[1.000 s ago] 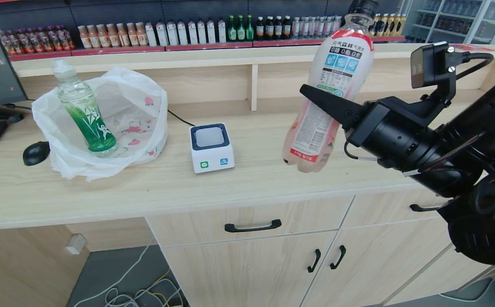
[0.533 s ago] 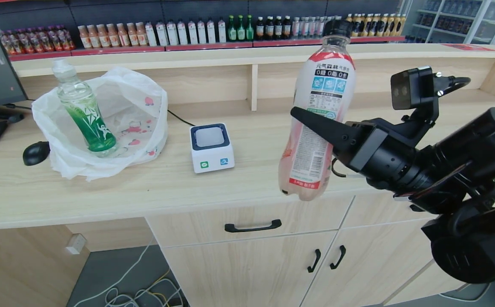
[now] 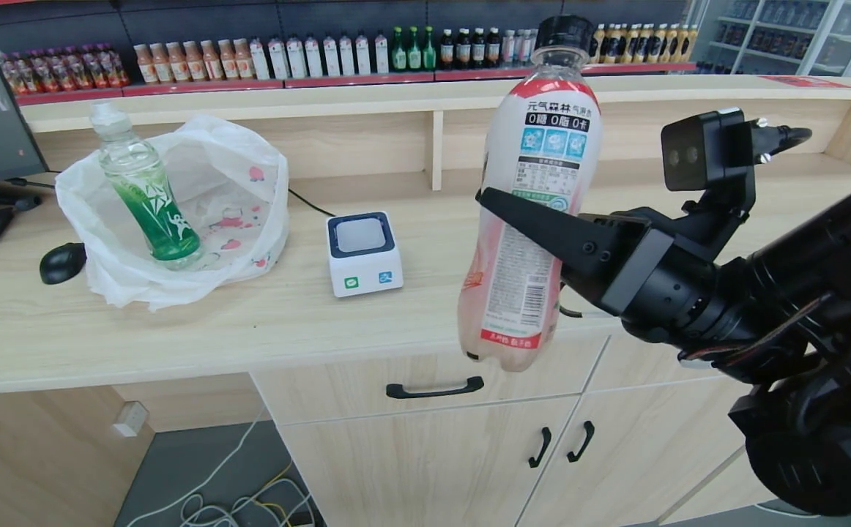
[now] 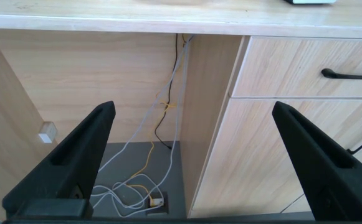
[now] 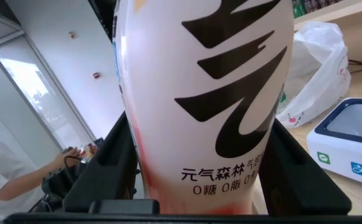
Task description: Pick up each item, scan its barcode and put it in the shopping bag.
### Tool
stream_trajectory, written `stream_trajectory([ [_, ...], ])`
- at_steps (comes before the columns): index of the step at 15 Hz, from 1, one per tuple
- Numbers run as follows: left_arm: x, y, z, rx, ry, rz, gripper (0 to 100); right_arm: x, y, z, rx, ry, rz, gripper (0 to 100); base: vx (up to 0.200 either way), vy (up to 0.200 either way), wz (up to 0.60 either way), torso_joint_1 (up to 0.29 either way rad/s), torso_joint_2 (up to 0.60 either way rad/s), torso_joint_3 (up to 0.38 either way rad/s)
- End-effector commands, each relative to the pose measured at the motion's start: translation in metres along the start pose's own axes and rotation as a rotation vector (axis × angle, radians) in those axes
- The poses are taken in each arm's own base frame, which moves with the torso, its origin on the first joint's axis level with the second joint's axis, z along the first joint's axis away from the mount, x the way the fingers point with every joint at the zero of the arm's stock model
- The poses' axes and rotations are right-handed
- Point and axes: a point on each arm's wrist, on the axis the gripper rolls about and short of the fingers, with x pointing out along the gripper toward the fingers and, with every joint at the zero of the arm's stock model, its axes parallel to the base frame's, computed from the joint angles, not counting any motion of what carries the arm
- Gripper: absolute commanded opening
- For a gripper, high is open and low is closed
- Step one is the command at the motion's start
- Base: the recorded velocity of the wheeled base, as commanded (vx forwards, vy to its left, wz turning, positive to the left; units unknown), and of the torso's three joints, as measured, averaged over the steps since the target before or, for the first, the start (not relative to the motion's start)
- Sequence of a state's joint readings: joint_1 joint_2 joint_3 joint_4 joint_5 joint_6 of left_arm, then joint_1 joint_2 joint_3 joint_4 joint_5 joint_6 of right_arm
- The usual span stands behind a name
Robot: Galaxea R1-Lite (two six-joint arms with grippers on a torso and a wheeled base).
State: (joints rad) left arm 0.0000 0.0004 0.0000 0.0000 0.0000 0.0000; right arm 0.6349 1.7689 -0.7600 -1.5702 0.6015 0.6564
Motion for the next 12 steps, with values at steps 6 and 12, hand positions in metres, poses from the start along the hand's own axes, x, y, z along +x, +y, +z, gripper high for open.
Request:
stream_trajectory([
  [6, 0.0, 0.0, 0.0, 0.0, 0.0, 0.0, 100, 0.001, 0.021, -0.003, 0.046, 0.013, 0.049, 0, 0.0, 0.0, 0.0, 0.0, 0.0, 0.0],
  [12, 0.0, 0.0, 0.0, 0.0, 0.0, 0.0, 100, 0.0, 0.023, -0.001, 0.058, 0.008, 0.051, 0, 0.0, 0.0, 0.0, 0.0, 0.0, 0.0],
])
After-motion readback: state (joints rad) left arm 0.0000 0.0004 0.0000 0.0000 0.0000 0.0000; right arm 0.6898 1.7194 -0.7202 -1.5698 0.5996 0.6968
